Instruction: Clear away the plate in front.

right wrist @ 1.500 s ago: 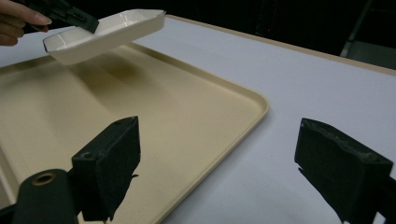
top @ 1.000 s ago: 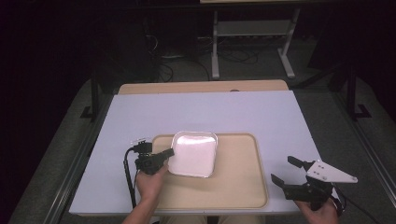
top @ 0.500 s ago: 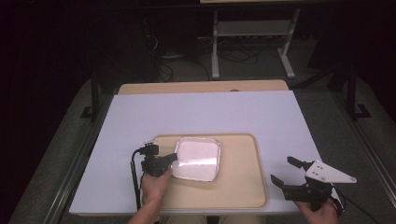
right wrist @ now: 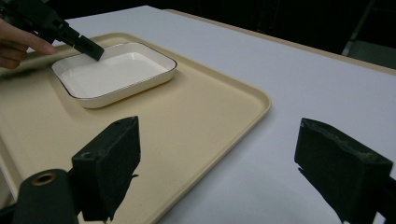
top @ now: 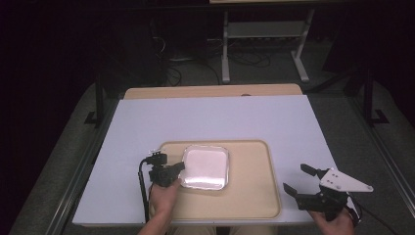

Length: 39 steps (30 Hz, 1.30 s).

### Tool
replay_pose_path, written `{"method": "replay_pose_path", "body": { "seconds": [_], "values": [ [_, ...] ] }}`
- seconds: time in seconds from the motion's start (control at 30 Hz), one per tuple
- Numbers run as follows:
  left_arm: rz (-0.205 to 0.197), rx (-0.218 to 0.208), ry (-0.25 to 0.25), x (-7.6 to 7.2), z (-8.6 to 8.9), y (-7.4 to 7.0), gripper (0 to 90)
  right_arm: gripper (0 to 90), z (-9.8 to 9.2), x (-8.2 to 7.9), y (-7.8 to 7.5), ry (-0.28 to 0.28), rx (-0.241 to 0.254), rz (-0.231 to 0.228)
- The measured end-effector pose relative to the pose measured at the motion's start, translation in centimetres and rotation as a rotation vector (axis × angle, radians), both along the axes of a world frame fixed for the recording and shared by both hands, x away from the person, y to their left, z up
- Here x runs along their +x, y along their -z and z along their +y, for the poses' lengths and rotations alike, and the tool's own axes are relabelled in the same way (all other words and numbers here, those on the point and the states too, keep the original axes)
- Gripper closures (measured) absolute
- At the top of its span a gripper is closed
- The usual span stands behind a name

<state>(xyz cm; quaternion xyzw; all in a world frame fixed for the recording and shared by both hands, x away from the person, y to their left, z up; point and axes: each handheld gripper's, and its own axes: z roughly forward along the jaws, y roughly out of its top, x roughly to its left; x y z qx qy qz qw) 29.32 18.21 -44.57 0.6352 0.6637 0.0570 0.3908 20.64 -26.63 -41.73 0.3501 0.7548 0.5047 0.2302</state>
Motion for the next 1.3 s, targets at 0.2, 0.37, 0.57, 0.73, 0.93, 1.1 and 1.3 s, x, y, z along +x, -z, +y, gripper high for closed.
{"method": "replay_pose_path", "body": {
  "seconds": [0.2,0.37,0.57,0.73,0.93,1.1,1.3],
  "values": [
    [0.001,0.005,-0.042,-0.7,-0.5,0.0,88.4,13.4,0.1,-0.2,-0.1,0.003,-0.007,-0.011],
    [0.001,0.013,-0.042,-1.0,-0.7,-0.1,88.2,13.4,0.0,-0.2,-0.1,0.0,-0.005,-0.011],
    [-0.006,-0.018,-0.062,-1.6,-0.9,0.1,87.2,13.4,0.0,-0.3,-0.1,0.002,-0.01,-0.01],
    [-0.01,-0.013,-0.056,-1.9,-0.9,0.1,87.1,13.4,0.0,-0.3,-0.1,0.007,-0.013,-0.012],
    [-0.009,-0.023,-0.059,-2.3,-0.8,0.1,86.8,13.5,0.3,-0.3,-0.1,0.007,-0.024,-0.012],
    [-0.009,-0.041,-0.071,-2.5,-0.8,0.2,86.3,13.5,0.2,-0.3,-0.1,0.01,-0.023,-0.012],
    [-0.007,-0.044,-0.075,-3.0,-1.2,0.2,86.0,13.4,0.2,-0.3,-0.2,0.012,-0.027,-0.014]
  ]
}}
